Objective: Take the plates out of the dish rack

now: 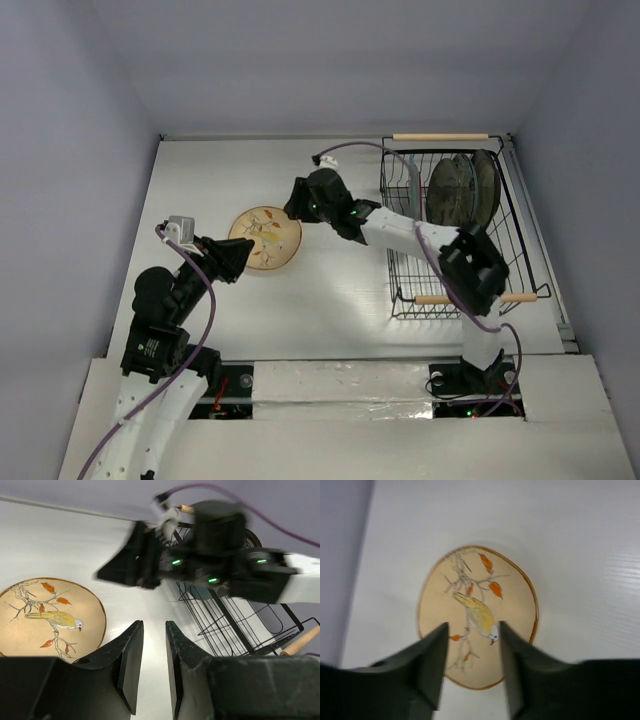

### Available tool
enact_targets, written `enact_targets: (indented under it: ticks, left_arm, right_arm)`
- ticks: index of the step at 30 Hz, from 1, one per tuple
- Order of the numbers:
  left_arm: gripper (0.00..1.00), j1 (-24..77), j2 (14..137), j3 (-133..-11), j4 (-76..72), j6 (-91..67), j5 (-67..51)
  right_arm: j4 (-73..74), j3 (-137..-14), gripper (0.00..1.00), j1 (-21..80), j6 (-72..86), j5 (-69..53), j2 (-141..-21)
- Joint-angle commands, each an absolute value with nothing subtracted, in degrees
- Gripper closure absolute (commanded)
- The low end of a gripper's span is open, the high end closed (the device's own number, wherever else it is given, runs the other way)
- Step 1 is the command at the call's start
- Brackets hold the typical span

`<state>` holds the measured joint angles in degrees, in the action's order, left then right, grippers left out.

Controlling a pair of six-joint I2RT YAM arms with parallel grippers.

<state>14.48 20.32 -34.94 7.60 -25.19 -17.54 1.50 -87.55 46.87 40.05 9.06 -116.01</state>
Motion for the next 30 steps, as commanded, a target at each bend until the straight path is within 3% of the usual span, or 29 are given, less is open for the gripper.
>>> enact_targets:
  ticks: [1, 2, 6, 9, 10, 11, 14, 15, 24, 29, 30]
  left_arm:
    - [0.78, 13.9, 20.8, -35.1, 5.5, -25.0, -17.8]
    - [0.78, 13.9, 20.8, -35.1, 5.5, -25.0, -17.7]
    - [0.85, 13.9, 20.9, -34.9, 5.4, -25.0, -18.0]
    - [0.97, 13.9, 20.7, -35.1, 5.7, -25.0, -17.5]
    - [1.00, 13.9, 20.5, -35.2, 5.9, -25.0, -17.0]
    - [1.00, 13.9, 20.3, -35.2, 6.1, -24.9, -16.0]
    - [1.00, 13.9, 20.0, -35.2, 6.3, -24.9, -16.0]
    - [1.00, 13.9, 20.0, -35.2, 6.2, -25.0, -16.1]
    - [0.88, 13.9, 20.0, -35.2, 6.1, -25.0, -16.7]
    - [0.86, 13.9, 19.4, -35.2, 6.1, -25.2, -16.7]
    - [0.86, 13.9, 19.4, -35.2, 6.0, -25.1, -16.7]
  right_arm:
    - [-1.4, -84.8, 0.59, 47.0, 33.7, 13.9, -103.0]
    - [-0.8, -82.9, 1.00, 47.0, 32.4, 15.5, -100.8]
    - [7.3, -80.6, 1.00, 47.0, 24.5, 28.4, -91.4]
    - [14.3, -79.1, 1.00, 47.0, 20.1, 40.2, -86.3]
    - [16.4, -78.6, 0.96, 46.3, 18.4, 44.6, -85.4]
    - [17.8, -78.1, 0.75, 45.4, 17.8, 46.7, -83.7]
    - [23.7, -77.4, 0.34, 42.7, 16.6, 53.9, -82.0]
    - [24.2, -77.4, 0.30, 41.9, 16.6, 53.9, -81.7]
    - [27.0, -75.9, 0.31, 34.0, 14.0, 50.5, -86.6]
    - [26.1, -77.4, 0.37, 32.8, 13.4, 52.5, -91.4]
    - [25.8, -77.9, 0.43, 32.8, 13.0, 52.6, -92.4]
